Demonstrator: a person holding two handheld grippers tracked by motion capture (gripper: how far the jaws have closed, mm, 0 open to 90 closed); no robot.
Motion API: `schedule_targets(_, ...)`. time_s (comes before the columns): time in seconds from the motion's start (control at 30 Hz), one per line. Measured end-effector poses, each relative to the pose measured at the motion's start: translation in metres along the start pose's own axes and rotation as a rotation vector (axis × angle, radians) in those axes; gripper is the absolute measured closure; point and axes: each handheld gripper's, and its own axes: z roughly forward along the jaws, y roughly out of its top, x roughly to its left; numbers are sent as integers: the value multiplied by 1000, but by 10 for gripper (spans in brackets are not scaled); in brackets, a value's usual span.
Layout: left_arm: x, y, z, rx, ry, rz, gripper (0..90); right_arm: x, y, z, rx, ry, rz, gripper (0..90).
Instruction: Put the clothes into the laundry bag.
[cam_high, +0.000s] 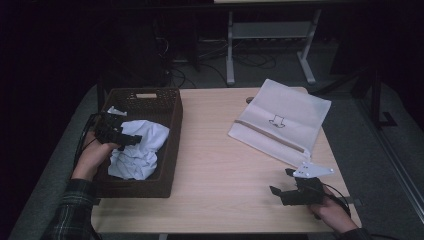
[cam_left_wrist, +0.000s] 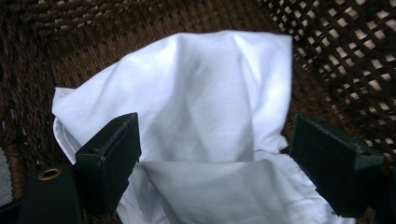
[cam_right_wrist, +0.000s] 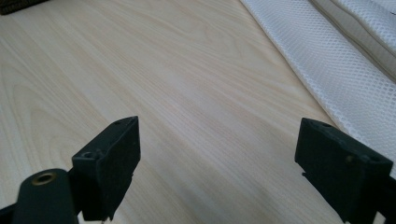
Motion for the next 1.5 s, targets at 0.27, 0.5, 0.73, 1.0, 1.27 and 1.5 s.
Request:
schedule_targets(0.27,-1,-3,21,69,1,42,161,-1,-1,0,4,-3,-3,133)
schedule_targets(0.5,-1,-7,43,148,-14,54,161,0,-1,0,6,-2,-5,134)
schedule_targets(0.73,2,-11,53,180,-14,49,160,-1,-2,0,8,-3,-12,134)
schedule_targets(1.0,5,-14,60,196,-31,48,144,0,-2,1,13,-1,-13,133)
schedule_targets(1.27,5,-17,67,225,-50,79,180,0,-2,1,15,0,-14,133)
schedule_targets(1.5,7,-16,63,237,-45,81,446,0,-2,1,14,1,-15,133)
